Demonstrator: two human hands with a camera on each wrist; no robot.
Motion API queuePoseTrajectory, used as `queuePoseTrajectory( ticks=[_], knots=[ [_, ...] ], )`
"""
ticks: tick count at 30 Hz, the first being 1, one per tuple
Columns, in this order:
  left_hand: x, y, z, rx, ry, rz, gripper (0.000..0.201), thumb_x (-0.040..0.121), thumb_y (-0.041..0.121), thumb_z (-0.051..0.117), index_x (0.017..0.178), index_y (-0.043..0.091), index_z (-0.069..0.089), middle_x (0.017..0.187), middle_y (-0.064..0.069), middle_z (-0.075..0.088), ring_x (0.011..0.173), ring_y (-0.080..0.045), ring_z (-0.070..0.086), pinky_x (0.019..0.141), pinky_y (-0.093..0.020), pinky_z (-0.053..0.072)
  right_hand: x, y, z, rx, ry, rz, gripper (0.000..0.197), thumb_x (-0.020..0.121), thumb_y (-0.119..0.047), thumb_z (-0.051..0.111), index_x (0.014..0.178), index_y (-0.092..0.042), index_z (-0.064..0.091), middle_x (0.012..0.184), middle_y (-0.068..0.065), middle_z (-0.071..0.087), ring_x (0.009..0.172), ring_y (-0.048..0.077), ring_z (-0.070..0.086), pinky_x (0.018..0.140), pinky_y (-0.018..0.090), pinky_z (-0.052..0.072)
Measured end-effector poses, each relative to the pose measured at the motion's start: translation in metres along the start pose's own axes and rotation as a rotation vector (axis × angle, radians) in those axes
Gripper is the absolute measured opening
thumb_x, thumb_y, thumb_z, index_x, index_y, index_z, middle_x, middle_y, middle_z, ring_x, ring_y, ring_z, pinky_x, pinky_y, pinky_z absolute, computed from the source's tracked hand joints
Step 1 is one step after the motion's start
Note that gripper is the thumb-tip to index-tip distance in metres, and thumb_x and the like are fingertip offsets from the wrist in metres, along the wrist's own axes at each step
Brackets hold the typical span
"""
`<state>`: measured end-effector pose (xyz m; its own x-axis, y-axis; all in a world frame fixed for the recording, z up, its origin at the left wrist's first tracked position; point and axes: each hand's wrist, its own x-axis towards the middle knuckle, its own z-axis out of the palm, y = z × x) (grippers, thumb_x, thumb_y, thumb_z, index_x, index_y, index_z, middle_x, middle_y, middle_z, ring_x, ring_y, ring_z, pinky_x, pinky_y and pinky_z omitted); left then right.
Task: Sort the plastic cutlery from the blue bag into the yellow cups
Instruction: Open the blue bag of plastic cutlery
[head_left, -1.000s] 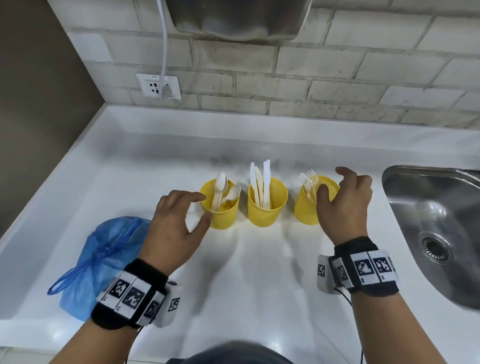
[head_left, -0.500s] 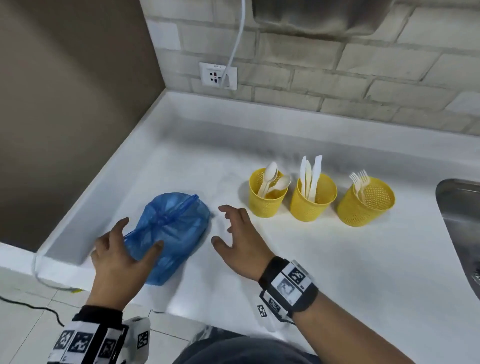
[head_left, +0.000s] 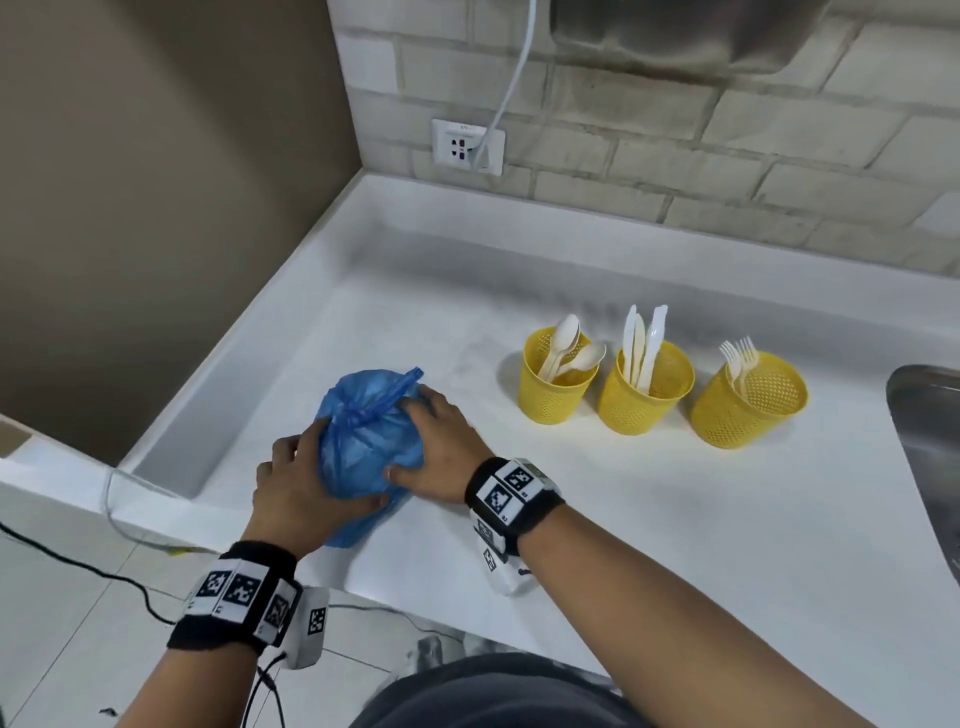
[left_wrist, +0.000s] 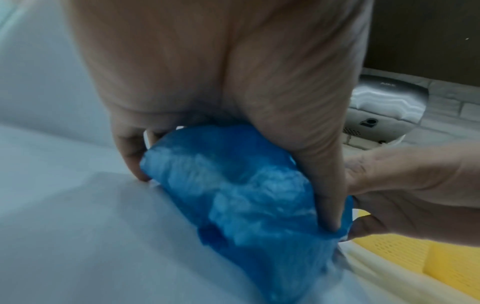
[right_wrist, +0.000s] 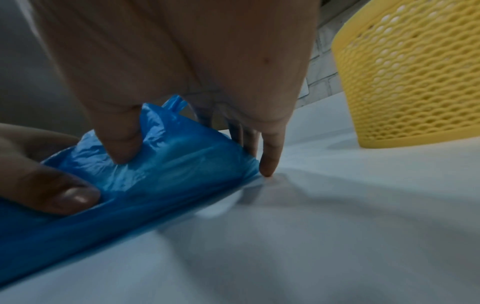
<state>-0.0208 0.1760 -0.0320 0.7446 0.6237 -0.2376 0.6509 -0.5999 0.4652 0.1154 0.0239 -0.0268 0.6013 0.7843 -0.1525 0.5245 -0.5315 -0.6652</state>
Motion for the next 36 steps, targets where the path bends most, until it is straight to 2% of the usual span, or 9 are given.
queuePoseTrajectory(
  ticks=[3, 7, 11, 14, 18, 26, 29, 31, 36],
  knots=[
    [-0.005, -0.003, 0.017, 0.007, 0.073, 0.1, 0.136, 0.034, 0.088, 0.066, 0.148, 0.02, 0.04, 0.132, -0.013, 0.053, 0.124, -0.035, 0.052, 0.106, -0.052, 0.041, -0.013, 0.011, 0.001, -0.003, 0.029, 0.008, 0.087, 0.081, -0.037, 0.079, 0.154, -0.023, 0.034, 0.16, 0.01, 0.027, 0.14, 0.036, 0.038, 0.112, 0.052, 0.041],
    [-0.017, 0.004, 0.042, 0.037, 0.121, 0.234, 0.128, 0.04, 0.084, 0.068, 0.143, 0.01, 0.048, 0.119, -0.016, 0.059, 0.11, -0.037, 0.059, 0.091, -0.054, 0.047, -0.041, 0.028, -0.004, -0.038, 0.082, 0.041, 0.086, 0.08, -0.041, 0.077, 0.152, -0.026, 0.034, 0.157, 0.009, 0.029, 0.138, 0.035, 0.039, 0.108, 0.052, 0.044],
    [-0.03, 0.02, 0.067, 0.112, 0.051, 0.276, 0.129, 0.044, 0.089, 0.07, 0.148, 0.019, 0.043, 0.127, -0.005, 0.058, 0.108, -0.031, 0.058, 0.086, -0.047, 0.047, -0.082, 0.047, -0.015, -0.078, 0.12, 0.086, 0.083, 0.08, -0.047, 0.076, 0.149, -0.025, 0.036, 0.154, 0.007, 0.03, 0.135, 0.033, 0.043, 0.106, 0.049, 0.047],
    [-0.049, 0.045, 0.08, 0.126, 0.026, 0.301, 0.128, 0.041, 0.088, 0.07, 0.149, 0.025, 0.039, 0.126, -0.004, 0.055, 0.105, -0.035, 0.058, 0.086, -0.05, 0.051, -0.116, 0.063, -0.025, -0.116, 0.148, 0.14, 0.082, 0.082, -0.05, 0.074, 0.149, -0.023, 0.035, 0.152, 0.006, 0.032, 0.133, 0.03, 0.044, 0.104, 0.045, 0.046],
    [-0.078, 0.088, 0.097, 0.138, -0.003, 0.336, 0.128, 0.039, 0.087, 0.068, 0.148, 0.027, 0.04, 0.123, -0.005, 0.052, 0.098, -0.037, 0.057, 0.083, -0.052, 0.052, -0.162, 0.089, -0.041, -0.12, 0.175, 0.212, 0.082, 0.082, -0.052, 0.072, 0.149, -0.022, 0.036, 0.145, 0.006, 0.036, 0.129, 0.03, 0.045, 0.101, 0.044, 0.046],
    [-0.121, 0.159, 0.13, 0.131, -0.152, 0.363, 0.129, 0.043, 0.089, 0.061, 0.155, 0.034, 0.027, 0.133, 0.0, 0.042, 0.115, -0.032, 0.048, 0.097, -0.048, 0.043, -0.235, 0.14, -0.071, -0.119, 0.193, 0.312, 0.082, 0.083, -0.051, 0.071, 0.151, -0.022, 0.035, 0.147, 0.005, 0.035, 0.127, 0.032, 0.051, 0.097, 0.045, 0.05],
    [-0.131, 0.176, 0.141, 0.114, -0.18, 0.365, 0.129, 0.048, 0.086, 0.068, 0.156, 0.036, 0.019, 0.134, -0.001, 0.04, 0.118, -0.03, 0.045, 0.1, -0.047, 0.041, -0.25, 0.155, -0.084, -0.101, 0.19, 0.333, 0.081, 0.083, -0.046, 0.071, 0.152, -0.022, 0.034, 0.148, 0.005, 0.034, 0.127, 0.031, 0.052, 0.099, 0.045, 0.05],
    [-0.141, 0.185, 0.148, 0.09, -0.182, 0.362, 0.128, 0.052, 0.083, 0.074, 0.157, 0.037, 0.015, 0.133, -0.001, 0.039, 0.118, -0.029, 0.044, 0.101, -0.047, 0.04, -0.257, 0.163, -0.096, -0.103, 0.175, 0.339, 0.081, 0.083, -0.042, 0.07, 0.152, -0.023, 0.033, 0.149, 0.005, 0.034, 0.13, 0.031, 0.05, 0.101, 0.046, 0.048],
    [-0.17, 0.196, 0.156, 0.047, -0.216, 0.355, 0.129, 0.054, 0.083, 0.072, 0.158, 0.035, 0.012, 0.129, 0.0, 0.041, 0.118, -0.026, 0.044, 0.102, -0.047, 0.039, -0.257, 0.174, -0.126, -0.164, 0.129, 0.348, 0.082, 0.079, -0.034, 0.063, 0.155, -0.029, 0.033, 0.158, 0.004, 0.03, 0.139, 0.031, 0.039, 0.107, 0.049, 0.044]
  ],
)
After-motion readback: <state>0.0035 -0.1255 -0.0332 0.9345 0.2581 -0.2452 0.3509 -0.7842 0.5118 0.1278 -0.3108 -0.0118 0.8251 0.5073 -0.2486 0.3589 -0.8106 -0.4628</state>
